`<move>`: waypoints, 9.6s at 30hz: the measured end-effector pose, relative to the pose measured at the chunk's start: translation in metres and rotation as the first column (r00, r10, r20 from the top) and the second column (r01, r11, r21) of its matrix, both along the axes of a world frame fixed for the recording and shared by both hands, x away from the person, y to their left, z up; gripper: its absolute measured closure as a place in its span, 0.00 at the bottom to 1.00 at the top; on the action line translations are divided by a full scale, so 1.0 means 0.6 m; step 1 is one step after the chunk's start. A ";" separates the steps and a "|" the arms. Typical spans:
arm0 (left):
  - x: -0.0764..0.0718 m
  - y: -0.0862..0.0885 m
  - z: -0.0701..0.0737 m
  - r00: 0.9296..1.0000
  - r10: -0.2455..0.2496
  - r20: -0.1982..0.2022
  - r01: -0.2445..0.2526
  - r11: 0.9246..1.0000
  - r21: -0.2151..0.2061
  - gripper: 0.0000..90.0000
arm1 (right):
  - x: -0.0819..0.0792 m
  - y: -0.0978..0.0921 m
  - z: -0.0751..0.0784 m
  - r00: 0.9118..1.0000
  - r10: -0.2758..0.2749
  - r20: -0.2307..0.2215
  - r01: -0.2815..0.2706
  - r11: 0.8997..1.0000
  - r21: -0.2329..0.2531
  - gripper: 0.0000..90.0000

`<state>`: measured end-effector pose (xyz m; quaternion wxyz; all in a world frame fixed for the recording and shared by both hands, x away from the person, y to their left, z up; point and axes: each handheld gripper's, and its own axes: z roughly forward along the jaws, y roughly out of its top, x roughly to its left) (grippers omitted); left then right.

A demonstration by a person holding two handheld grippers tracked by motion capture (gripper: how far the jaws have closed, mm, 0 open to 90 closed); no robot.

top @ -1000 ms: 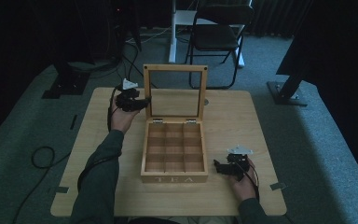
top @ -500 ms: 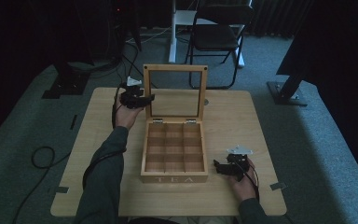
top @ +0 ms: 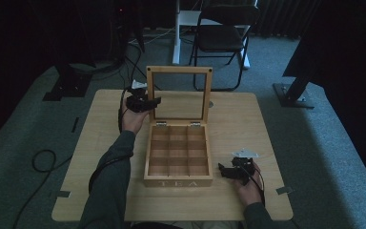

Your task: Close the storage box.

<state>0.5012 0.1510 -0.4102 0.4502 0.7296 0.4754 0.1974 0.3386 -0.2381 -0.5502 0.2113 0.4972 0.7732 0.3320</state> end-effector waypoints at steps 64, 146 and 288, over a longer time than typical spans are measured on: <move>-0.135 0.028 0.052 0.989 -0.063 0.134 0.057 0.997 0.051 0.69 | 0.000 0.000 0.000 1.000 0.000 0.000 0.000 1.000 -0.001 0.14; -0.262 0.032 0.071 0.978 -0.072 0.194 0.076 0.997 -0.015 0.60 | 0.000 0.000 0.000 1.000 -0.001 0.000 0.001 1.000 -0.001 0.14; -0.376 0.037 -0.069 0.995 -0.039 0.096 0.042 0.999 -0.031 0.45 | 0.000 0.000 0.000 1.000 -0.001 0.000 0.001 1.000 0.001 0.14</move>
